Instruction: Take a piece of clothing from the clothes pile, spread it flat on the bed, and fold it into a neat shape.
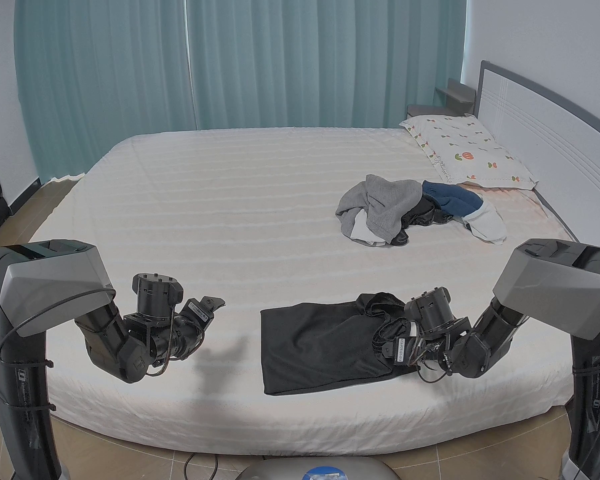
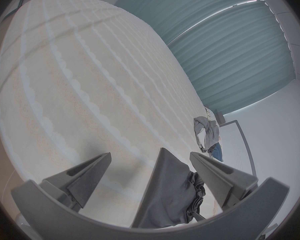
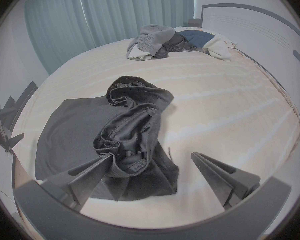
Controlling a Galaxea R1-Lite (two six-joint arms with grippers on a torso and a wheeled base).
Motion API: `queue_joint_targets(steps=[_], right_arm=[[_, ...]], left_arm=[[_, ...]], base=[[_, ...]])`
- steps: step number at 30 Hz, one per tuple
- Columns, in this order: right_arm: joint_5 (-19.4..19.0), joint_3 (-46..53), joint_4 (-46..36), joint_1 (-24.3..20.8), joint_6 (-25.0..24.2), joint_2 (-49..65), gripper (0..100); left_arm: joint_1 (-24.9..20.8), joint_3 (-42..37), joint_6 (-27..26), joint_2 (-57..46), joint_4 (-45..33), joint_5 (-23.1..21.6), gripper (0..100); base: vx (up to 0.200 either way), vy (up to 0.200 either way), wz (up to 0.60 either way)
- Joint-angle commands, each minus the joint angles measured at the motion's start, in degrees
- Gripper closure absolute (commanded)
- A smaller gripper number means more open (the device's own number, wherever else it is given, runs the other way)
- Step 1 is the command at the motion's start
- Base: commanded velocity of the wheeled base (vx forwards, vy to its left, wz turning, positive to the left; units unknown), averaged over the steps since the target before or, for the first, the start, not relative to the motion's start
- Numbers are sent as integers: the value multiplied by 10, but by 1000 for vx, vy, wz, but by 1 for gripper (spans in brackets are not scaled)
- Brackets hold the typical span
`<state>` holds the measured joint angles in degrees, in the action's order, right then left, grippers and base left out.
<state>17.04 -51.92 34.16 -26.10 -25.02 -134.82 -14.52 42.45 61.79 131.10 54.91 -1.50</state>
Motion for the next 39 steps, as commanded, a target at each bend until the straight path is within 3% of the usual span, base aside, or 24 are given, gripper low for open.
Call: queue_joint_targets(steps=[1,7,14,18,23,29,39], right_arm=[[-3,48,-1,35,1,40,0],[-25,96,3,68,-6,48,0],[-82,159,93,89,-14,80,0],[-136,169,138,99,-26,101,0],[-225,164,173,104,-86,69,0],[-232,124,238,99,-84,-10,0],[-233,126,224,100,-59,-19,0]], left_arm=[[0,-1,-2,1,-1,0,0],[0,-1,-3,1,-1,0,0],[0,-1,-3,1,-1,0,0],[0,-1,-3,1,-1,0,0],[0,0,-3,1,-1,0,0],[-1,-1,-2,0,-3,0,0],[-1,-10,-2,-1,2,0,0]], base=[[0,0,0],[0,0,0],[0,0,0],[0,0,0],[0,0,0],[0,0,0],[0,0,0]])
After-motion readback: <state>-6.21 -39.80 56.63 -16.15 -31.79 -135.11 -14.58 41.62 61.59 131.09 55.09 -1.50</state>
